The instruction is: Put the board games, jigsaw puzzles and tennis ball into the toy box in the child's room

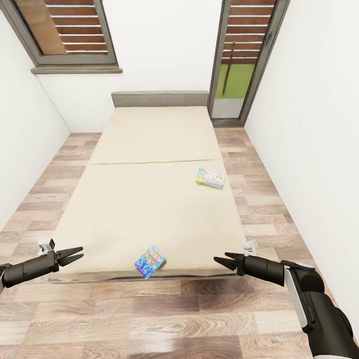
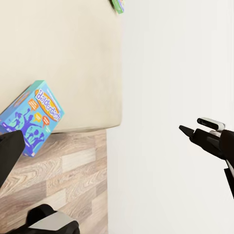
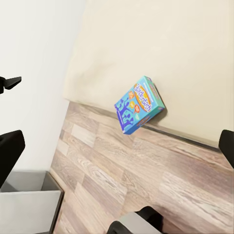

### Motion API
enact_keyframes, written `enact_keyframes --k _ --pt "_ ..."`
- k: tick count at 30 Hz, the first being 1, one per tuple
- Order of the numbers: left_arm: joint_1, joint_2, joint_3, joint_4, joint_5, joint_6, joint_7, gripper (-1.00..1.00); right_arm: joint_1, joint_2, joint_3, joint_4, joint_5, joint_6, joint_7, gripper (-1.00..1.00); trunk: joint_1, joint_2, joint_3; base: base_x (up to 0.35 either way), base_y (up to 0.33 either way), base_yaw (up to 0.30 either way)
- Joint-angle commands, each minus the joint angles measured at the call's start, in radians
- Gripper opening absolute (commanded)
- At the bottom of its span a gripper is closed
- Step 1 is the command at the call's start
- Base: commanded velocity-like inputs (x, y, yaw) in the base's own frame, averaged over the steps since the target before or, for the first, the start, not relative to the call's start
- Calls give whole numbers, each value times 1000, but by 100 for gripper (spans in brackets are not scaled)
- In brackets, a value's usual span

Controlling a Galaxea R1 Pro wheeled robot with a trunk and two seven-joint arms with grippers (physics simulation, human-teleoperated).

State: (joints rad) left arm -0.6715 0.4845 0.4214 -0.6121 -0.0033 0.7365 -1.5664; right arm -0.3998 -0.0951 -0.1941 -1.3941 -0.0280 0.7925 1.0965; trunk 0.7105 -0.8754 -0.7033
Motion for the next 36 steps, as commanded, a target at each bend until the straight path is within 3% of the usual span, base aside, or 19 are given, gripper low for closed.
enact_keyframes --k 1,36 --pt "0 0 0 0 -2 11 -4 100 -1 0 -1 0 -3 8 2 100 0 -1 1 0 0 0" --pt "0 -1 0 0 -2 11 -4 100 -1 0 -1 0 -3 8 2 100 0 -1 57 0 0 0"
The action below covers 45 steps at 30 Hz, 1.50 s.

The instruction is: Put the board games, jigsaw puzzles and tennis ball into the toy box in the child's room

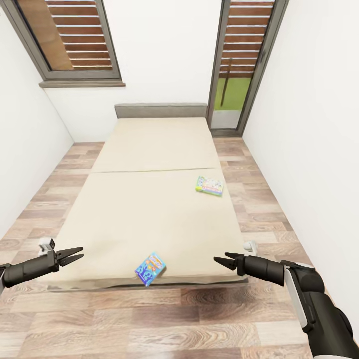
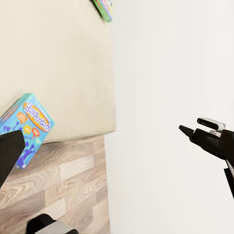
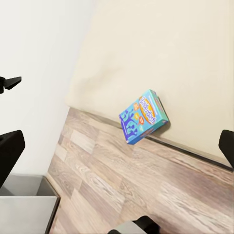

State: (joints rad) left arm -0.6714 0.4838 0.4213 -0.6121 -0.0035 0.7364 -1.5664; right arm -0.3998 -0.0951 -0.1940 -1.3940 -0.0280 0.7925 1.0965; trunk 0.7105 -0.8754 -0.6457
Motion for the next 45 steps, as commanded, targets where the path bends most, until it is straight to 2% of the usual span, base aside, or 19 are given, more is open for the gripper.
enact_keyframes --k 1,45 --pt "0 0 1 0 -1 11 -4 100 -1 0 -1 0 -3 8 2 100 0 -1 1 0 0 0" --pt "0 0 0 0 -1 11 -4 100 -1 0 1 0 -3 8 2 100 0 -1 71 0 0 0"
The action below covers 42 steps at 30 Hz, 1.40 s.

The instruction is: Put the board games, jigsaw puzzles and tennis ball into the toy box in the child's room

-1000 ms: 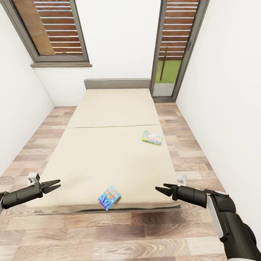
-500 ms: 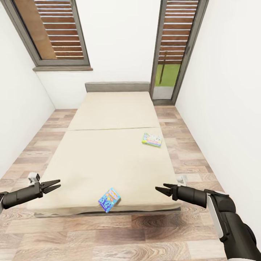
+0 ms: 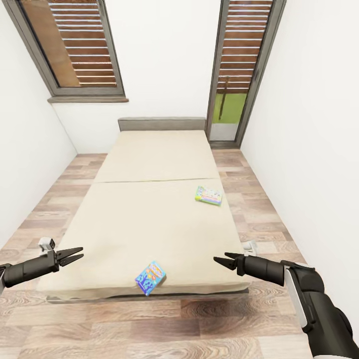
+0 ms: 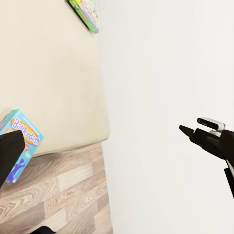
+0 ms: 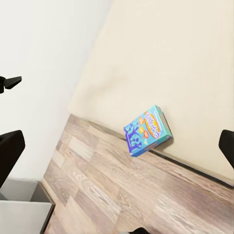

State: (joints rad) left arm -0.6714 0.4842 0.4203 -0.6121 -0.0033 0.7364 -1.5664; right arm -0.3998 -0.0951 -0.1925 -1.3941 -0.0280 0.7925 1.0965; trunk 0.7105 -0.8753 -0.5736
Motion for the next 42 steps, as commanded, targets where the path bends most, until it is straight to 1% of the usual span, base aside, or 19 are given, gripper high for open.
enact_keyframes --k 1,42 --pt "-1 0 0 0 -1 11 -4 100 -1 0 -1 0 -3 8 2 100 0 -1 1 0 0 0" --pt "-1 -1 0 0 -2 9 -4 100 -1 0 -1 0 -3 8 2 100 0 -1 66 0 0 0"
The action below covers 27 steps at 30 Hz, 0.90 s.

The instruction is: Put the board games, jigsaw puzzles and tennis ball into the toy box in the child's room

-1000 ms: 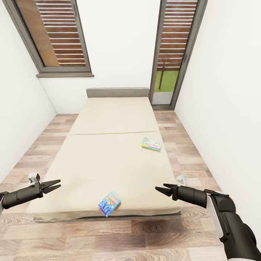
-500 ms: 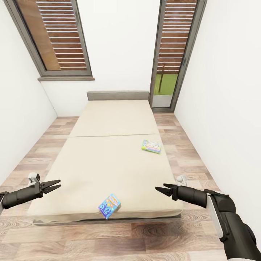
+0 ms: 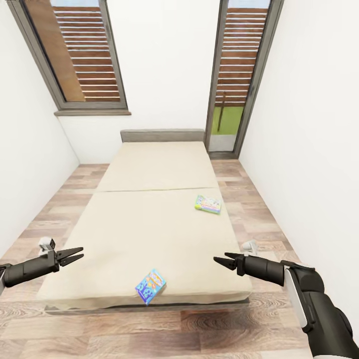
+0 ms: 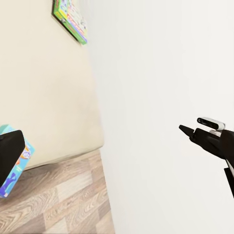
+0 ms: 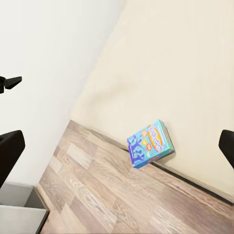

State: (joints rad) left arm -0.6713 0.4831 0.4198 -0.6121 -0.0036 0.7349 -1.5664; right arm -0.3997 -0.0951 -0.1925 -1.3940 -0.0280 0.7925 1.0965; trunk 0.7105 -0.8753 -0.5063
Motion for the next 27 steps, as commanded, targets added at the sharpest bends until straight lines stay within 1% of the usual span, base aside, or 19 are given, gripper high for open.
enact_keyframes --k 1,27 --pt "-1 0 0 0 -1 11 -4 100 -1 0 -1 0 -3 8 2 100 0 -1 1 0 0 0" --pt "-1 -1 0 0 -1 11 -4 100 -1 0 -1 0 -4 -6 2 100 0 -1 42 0 0 0"
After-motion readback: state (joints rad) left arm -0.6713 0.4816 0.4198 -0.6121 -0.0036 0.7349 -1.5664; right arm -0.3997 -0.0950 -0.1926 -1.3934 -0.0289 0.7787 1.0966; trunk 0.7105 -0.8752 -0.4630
